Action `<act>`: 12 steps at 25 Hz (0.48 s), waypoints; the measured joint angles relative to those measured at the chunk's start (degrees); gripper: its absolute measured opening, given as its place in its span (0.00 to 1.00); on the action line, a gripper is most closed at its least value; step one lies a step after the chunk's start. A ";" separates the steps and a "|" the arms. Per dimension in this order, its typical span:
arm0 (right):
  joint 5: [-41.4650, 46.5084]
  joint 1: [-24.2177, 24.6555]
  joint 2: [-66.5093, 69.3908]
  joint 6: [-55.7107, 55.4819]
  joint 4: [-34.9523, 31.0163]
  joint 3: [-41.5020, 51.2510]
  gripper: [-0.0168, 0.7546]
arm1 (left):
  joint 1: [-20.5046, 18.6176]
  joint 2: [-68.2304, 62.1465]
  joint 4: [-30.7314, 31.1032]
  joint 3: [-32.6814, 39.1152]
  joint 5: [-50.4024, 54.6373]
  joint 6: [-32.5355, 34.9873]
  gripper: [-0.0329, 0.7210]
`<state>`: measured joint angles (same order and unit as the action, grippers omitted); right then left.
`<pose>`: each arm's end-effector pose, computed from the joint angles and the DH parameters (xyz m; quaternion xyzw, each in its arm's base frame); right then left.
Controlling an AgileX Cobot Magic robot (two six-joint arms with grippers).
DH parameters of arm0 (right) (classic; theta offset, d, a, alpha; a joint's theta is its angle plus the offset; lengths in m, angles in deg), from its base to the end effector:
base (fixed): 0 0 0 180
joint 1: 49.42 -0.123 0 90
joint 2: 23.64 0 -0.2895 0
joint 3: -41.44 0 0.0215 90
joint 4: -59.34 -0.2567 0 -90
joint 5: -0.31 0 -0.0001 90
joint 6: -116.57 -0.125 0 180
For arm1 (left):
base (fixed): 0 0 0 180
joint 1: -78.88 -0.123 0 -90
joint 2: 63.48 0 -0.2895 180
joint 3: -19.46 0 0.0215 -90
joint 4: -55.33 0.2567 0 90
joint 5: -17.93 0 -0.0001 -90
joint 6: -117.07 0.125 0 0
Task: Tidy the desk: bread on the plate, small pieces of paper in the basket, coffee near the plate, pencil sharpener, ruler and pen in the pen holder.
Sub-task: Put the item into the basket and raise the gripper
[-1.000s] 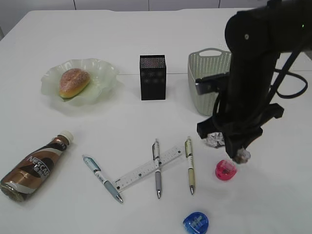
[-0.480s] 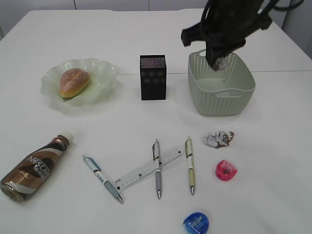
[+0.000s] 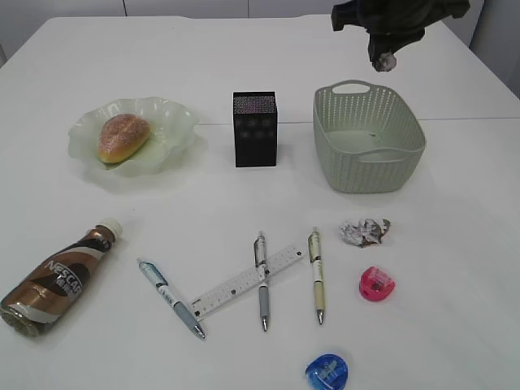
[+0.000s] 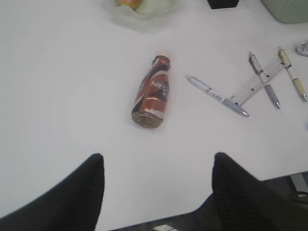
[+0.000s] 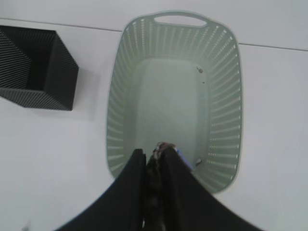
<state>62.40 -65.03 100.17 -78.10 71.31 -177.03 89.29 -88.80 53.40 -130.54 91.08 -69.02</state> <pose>0.4706 0.1077 0.3028 -0.0288 0.9544 -0.0257 0.2959 0.0336 -0.0103 0.3328 0.0365 0.8997 -0.0788 0.4277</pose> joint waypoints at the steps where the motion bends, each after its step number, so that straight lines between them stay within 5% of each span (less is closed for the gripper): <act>1: -1.05 0.55 0.98 0.00 0.00 -0.15 0.15 | 0.00 0.00 0.90 0.00 0.00 0.00 0.71; 12: -10.69 1.08 9.01 -0.22 0.46 -0.24 0.15 | 0.00 0.00 3.35 0.00 0.00 -0.11 0.71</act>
<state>51.71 -63.95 109.18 -78.32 71.77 -177.27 89.29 -88.80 56.75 -130.54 91.08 -69.13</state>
